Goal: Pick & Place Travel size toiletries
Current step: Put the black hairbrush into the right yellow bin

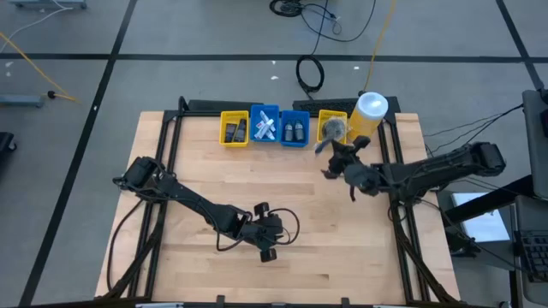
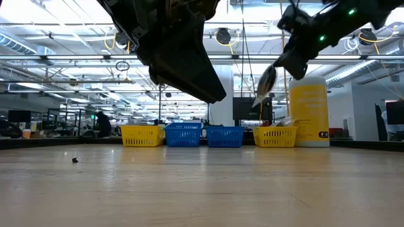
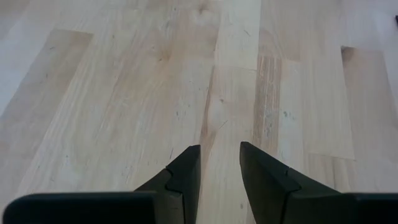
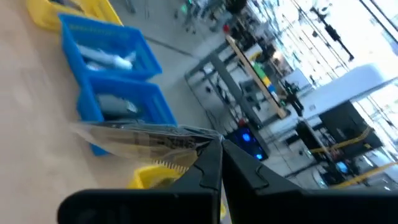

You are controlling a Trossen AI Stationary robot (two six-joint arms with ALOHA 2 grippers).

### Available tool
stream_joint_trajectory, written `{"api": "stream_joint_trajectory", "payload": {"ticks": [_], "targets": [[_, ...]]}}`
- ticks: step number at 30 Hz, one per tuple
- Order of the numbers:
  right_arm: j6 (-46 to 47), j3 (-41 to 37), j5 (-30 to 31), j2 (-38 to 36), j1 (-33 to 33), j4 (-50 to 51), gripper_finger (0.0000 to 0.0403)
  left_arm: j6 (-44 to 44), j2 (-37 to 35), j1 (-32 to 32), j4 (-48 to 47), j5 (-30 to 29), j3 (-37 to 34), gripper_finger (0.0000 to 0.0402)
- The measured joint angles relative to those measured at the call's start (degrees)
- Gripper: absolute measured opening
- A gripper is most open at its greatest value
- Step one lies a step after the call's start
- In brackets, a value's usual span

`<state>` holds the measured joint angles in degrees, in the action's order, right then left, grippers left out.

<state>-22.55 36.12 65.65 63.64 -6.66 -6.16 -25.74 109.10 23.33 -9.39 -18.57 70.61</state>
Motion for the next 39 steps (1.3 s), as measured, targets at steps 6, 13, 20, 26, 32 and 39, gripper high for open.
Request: {"api": "stream_joint_trajectory", "payload": {"ticks": [6,13,20,26,32,39], "targets": [[-1.4,0.0,-6.1,0.0,10.7,1.5,0.0,0.6,0.0,-0.1,0.2,0.0,0.0,0.0113],[-2.5,0.0,-17.5,0.7,21.9,0.4,0.0,1.3,0.0,-0.1,0.2,0.0,0.0,0.0113],[-5.5,0.0,-22.8,4.2,29.0,-0.1,0.0,1.5,-0.1,-0.1,0.8,0.0,0.1,0.0113],[-7.4,0.0,-24.0,8.0,32.3,-3.4,0.0,1.6,-0.1,-0.1,0.7,0.0,0.1,0.0113],[-8.6,0.0,-26.0,11.6,34.3,-3.5,0.0,1.6,-0.1,-0.1,0.7,0.0,0.1,0.0113],[-8.0,0.0,-29.9,13.7,35.6,-3.9,0.0,1.6,-0.1,-0.1,0.7,0.0,0.1,0.0113]]}}
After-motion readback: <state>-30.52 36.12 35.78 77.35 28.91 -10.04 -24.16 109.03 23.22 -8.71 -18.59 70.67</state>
